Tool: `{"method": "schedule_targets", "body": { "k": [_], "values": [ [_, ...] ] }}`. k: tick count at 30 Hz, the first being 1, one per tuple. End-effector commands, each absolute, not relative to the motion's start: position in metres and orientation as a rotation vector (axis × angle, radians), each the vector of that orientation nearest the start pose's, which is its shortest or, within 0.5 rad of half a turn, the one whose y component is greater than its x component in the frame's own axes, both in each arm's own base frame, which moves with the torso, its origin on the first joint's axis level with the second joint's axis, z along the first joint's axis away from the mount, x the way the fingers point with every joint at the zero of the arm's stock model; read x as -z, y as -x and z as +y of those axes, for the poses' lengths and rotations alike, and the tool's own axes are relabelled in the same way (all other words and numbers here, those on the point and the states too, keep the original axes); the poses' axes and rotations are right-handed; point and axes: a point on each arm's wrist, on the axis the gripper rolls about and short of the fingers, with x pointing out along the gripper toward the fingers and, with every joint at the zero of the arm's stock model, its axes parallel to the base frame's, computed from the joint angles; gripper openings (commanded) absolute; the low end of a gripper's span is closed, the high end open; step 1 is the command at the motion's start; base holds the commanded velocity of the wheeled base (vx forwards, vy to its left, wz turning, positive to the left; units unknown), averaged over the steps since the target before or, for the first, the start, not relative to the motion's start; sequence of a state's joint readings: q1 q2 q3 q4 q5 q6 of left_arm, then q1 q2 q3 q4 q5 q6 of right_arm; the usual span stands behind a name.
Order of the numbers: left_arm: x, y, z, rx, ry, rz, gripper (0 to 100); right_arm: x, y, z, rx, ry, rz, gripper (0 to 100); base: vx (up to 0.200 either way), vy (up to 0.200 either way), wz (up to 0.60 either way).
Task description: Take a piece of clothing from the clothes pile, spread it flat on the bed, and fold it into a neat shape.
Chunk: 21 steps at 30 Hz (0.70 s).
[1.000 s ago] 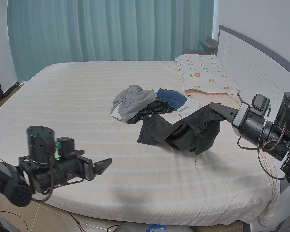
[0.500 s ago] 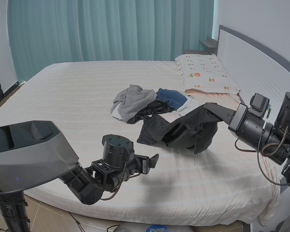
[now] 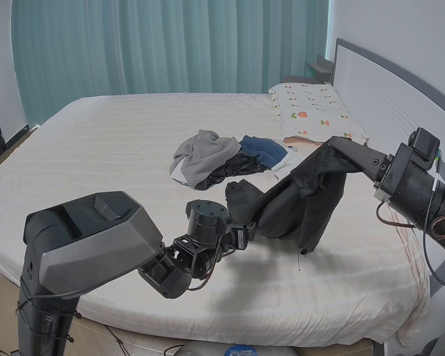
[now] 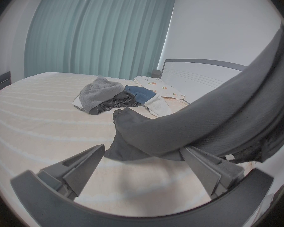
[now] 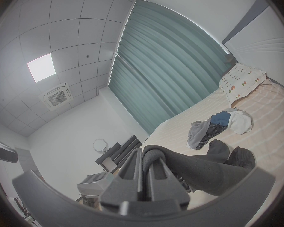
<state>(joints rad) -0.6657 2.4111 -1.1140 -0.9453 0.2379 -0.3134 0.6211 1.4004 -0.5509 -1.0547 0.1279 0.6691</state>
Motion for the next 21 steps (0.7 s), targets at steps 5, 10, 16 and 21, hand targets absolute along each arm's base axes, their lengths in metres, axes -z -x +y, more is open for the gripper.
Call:
{"method": "schedule_targets", "body": {
  "k": [5,10,16,21],
  "values": [
    [0.023,-0.361,-0.264,0.31,0.122,0.434,100,-0.243,-0.176,0.123,-0.783,-0.691,0.013,0,0.0,0.0,0.0],
    [0.041,-0.37,-0.257,0.283,0.116,0.455,100,-0.241,-0.181,0.12,-0.802,-0.679,0.029,0,0.0,0.0,0.0],
    [0.056,-0.383,-0.263,0.279,0.122,0.444,100,-0.237,-0.191,0.126,-0.801,-0.674,0.052,0,0.0,0.0,0.0],
    [0.055,-0.389,-0.268,0.277,0.109,0.467,100,-0.237,-0.204,0.128,-0.777,-0.673,0.05,0,0.0,0.0,0.0]
  ]
}}
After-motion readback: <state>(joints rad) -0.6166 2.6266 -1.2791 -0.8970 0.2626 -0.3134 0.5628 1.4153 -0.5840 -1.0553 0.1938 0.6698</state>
